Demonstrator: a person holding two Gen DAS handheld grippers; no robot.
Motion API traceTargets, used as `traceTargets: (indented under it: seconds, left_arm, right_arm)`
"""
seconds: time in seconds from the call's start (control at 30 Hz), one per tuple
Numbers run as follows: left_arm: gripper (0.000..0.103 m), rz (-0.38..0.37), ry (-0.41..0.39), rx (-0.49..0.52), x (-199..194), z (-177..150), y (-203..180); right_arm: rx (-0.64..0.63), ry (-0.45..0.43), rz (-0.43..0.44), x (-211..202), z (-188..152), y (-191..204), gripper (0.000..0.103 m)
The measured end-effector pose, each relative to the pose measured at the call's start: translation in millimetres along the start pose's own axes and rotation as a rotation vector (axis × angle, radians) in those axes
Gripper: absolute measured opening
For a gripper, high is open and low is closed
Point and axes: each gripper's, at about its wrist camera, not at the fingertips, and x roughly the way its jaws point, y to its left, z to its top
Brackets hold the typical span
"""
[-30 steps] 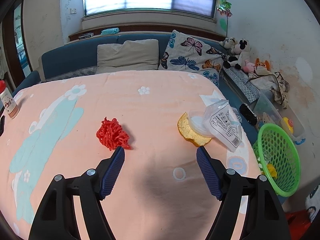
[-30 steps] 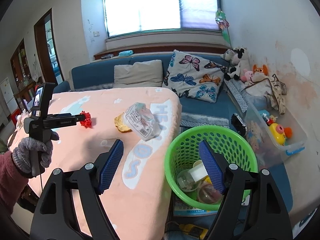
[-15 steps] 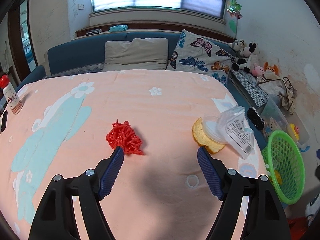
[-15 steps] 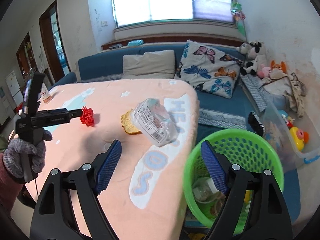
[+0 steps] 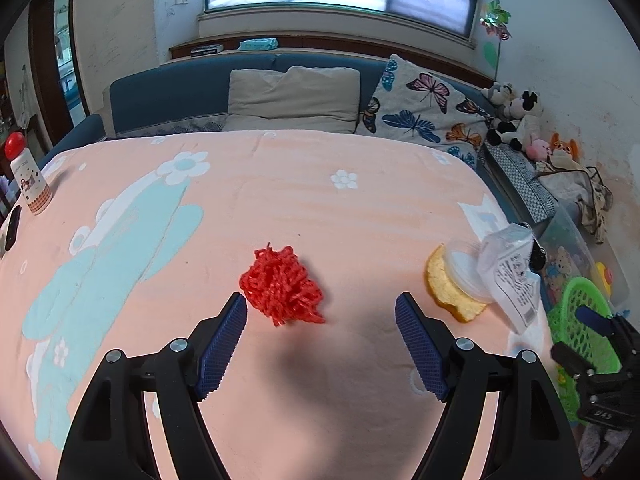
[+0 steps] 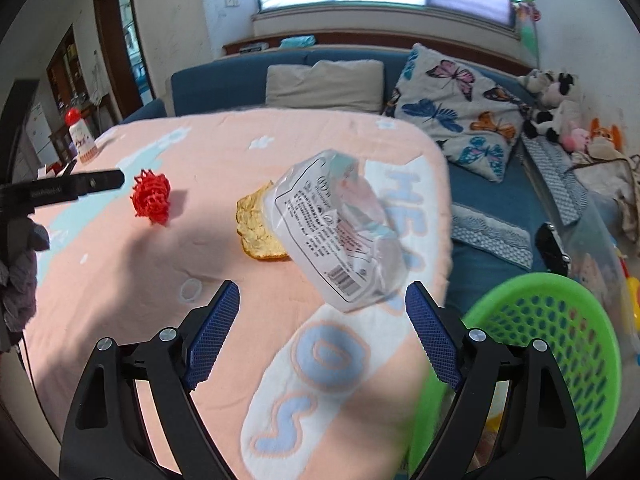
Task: Collect trash
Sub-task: 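Grasp the red yarn with the left tool while the right tool grasps the clear plastic bag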
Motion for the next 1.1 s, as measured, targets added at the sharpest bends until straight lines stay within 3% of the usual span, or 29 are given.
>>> traceTargets:
  seconds: [0.13, 0.4, 0.5, 0.63, 0.7, 0.77, 0.97, 1.1]
  left_arm:
    - [0.074, 0.008, 0.015, -0.011, 13.1, 4.7, 4.3]
    - [0.077, 0.022, 0.033, -0.026, 35.1, 11.3, 15.4]
    - [0.08, 0.033, 0.034, -0.016, 44.3, 13.7, 17.5]
    - [0.08, 0.042, 0.06, -0.028, 61.6, 14.5, 23.8]
    - [0.08, 0.04, 0.066, -0.039, 69.1, 14.4, 28.4]
    - [0.08, 0.039, 0.071, -0.053, 74.6, 13.2, 30.8]
    - [0.056, 0.012, 0.092, -0.052, 90.9, 10.5, 31.3]
    - [0.043, 0.0, 0.091, -0.067, 95.8, 8.9, 34.2]
  right_arm:
    - [-0.045, 0.023, -0.006, 23.0, 3.4, 7.0, 0.084]
    - [-0.087, 0.061, -0.037, 58.9, 7.3, 7.3, 0.073]
    - [-0.085, 0.08, -0.054, 68.4, 5.4, 4.7, 0.058]
    - [-0.076, 0.07, -0.065, 67.7, 2.8, -1.2, 0.047]
    - [-0.062, 0.065, -0.065, 64.8, 2.7, -5.6, 0.033]
    - [-0.042, 0.064, -0.051, 61.5, 2.9, -10.6, 0.027]
    - [0.01, 0.047, -0.026, 49.4, 0.5, -22.8, 0.011]
    - [0.034, 0.034, -0.01, 39.9, -2.3, -24.5, 0.009]
